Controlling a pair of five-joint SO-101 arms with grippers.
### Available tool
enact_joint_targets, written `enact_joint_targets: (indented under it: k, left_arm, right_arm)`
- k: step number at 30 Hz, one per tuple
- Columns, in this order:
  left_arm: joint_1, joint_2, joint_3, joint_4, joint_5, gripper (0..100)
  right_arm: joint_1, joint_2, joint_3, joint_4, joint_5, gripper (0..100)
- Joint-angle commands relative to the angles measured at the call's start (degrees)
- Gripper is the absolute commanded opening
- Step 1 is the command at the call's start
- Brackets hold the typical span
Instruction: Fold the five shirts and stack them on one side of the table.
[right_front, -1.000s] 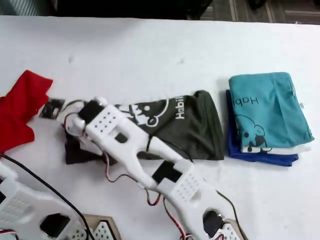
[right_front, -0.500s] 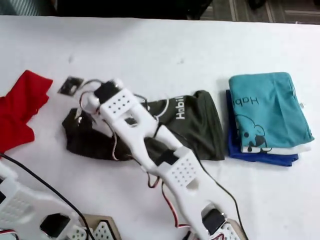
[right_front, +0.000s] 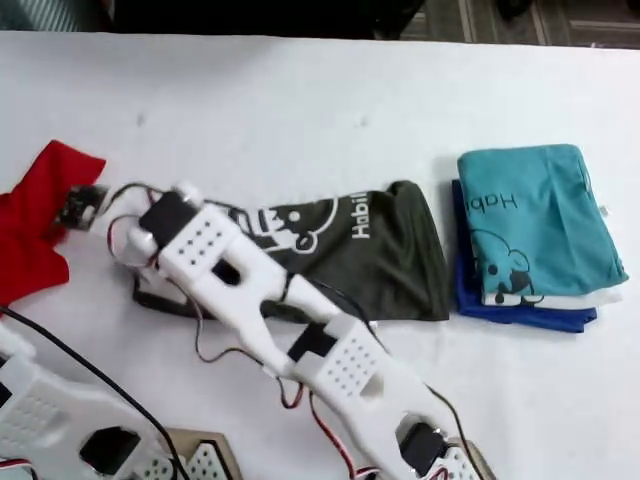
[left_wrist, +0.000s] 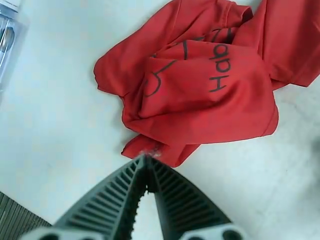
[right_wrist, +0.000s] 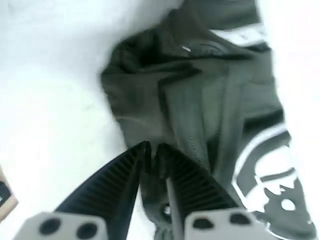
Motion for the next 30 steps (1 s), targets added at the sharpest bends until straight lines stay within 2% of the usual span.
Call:
enact_joint_targets:
  k: [1,6,10,16,19,24,30]
  left_arm:
    - [-0.2,-3.2,-0.3,0.0,-0.2,3]
    - [-0.3,-3.2,-0.3,0.0,-0.2,3]
    - [-0.3,-3.2,-0.3,0.0,-0.2,3]
    - [-0.2,-3.2,-0.3,0.1,-0.2,3]
    - [-0.1,-3.2,-0.3,0.1,-0.2,3]
    - [-0.1,-3.2,-0.3,0.1,-0.2,3]
    - [-0.1,-3.2,-0.3,0.1,-0.2,3]
  right_arm:
    - [1.7,2.0,0.4,-3.0,-0.1,2.0]
    - [12.2,10.0,-6.4,-12.4,-0.1,2.1]
    - [16.6,14.3,-13.8,-13.1,-0.1,2.2]
    - [13.0,14.5,-28.7,0.5,-0.1,2.1]
    - [10.6,13.7,-30.2,1.2,-0.4,2.0]
    - [6.6,8.0,-23.0,1.2,-0.4,2.0]
    - [5.8,-2.2,-0.6,1.1,-0.3,2.0]
